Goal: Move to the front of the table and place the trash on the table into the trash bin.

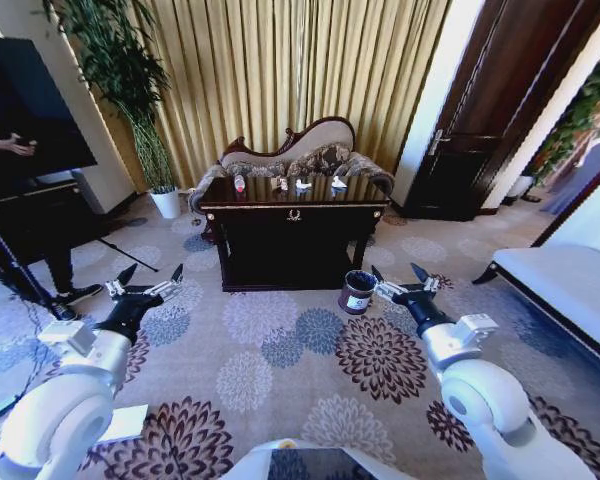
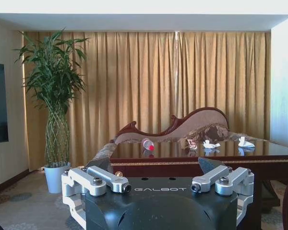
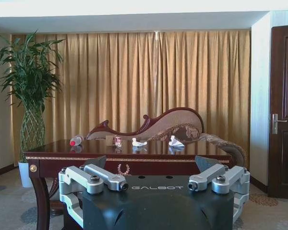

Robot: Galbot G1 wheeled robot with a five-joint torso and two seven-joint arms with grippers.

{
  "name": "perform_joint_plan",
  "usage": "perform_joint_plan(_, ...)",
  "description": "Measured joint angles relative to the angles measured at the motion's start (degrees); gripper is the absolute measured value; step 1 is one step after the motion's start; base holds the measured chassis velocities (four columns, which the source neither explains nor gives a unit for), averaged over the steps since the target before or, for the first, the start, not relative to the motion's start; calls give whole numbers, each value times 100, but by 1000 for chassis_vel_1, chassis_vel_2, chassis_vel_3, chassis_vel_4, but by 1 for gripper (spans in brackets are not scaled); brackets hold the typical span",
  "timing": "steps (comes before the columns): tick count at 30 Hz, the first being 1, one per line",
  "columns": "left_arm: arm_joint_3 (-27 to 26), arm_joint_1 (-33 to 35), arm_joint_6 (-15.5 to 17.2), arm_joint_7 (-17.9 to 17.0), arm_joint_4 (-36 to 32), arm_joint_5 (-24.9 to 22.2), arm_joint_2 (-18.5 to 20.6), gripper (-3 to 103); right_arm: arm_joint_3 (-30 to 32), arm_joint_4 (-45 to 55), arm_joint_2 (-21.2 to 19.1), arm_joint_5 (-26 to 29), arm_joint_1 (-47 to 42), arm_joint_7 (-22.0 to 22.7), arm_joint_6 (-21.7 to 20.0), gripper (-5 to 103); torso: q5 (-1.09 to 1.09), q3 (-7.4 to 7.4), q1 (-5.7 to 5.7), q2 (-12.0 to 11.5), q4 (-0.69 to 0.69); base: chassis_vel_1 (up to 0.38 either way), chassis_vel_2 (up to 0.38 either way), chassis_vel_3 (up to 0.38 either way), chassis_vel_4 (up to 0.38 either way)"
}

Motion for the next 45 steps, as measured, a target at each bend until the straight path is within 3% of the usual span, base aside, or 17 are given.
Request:
perform_joint_plan(10,0,34,-89,29,40,63,-79,100,3,-9,130,-110,-79,-42,62,100,0,0,1,0,0,0,0,0,0)
perform_joint_plan(14,-9,342,-786,298,410,650,-755,100,33,-80,867,-725,-548,-303,447,100,-1,0,0,0,0,0,0,0,0)
perform_joint_plan(15,-9,342,-786,298,410,650,-755,100,33,-80,867,-725,-548,-303,447,100,-1,0,0,0,0,0,0,0,0)
perform_joint_plan(20,-31,752,-1734,664,906,1443,-1662,100,81,-174,1842,-1544,-1161,-648,958,100,0,-1,0,0,0,0,0,0,0)
perform_joint_plan(21,-31,752,-1734,664,906,1443,-1662,100,81,-174,1842,-1544,-1161,-648,958,100,0,-1,0,0,0,0,0,0,0)
perform_joint_plan(25,-49,1065,-2455,944,1275,2041,-2348,100,204,-232,2498,-2028,-1550,-894,1260,100,1,-1,0,1,-4,0,0,0,0)
perform_joint_plan(26,-49,1065,-2455,944,1275,2041,-2348,100,204,-232,2498,-2028,-1550,-894,1260,100,1,-1,0,1,-4,0,0,0,0)
perform_joint_plan(28,-133,1243,-2866,1198,1491,2271,-2727,100,273,-231,2540,-2050,-1503,-936,1255,100,-5,-1,-1,1,4,0,0,0,0)
perform_joint_plan(30,-319,1283,-3029,1375,1550,2210,-2744,100,275,-231,2530,-2063,-1467,-940,1207,100,5,-1,-1,1,3,0,0,0,0)
perform_joint_plan(36,-444,1359,-3115,1685,1586,2059,-2670,100,292,-255,2455,-2094,-1450,-969,1166,100,0,0,0,1,-1,0,0,0,0)
perform_joint_plan(41,-556,1366,-3118,1885,1650,1883,-2561,100,437,-328,2249,-1847,-1392,-1338,1174,100,0,0,0,0,-1,0,0,0,0)
perform_joint_plan(43,-637,1390,-2929,1884,1527,1715,-2517,100,480,-217,2132,-1659,-1352,-1364,1048,100,-1,0,0,0,0,0,0,0,0)
perform_joint_plan(45,-759,1397,-2552,1793,1273,1511,-2449,100,612,35,1949,-1325,-1266,-1364,618,100,1,0,0,1,0,0,0,0,0)
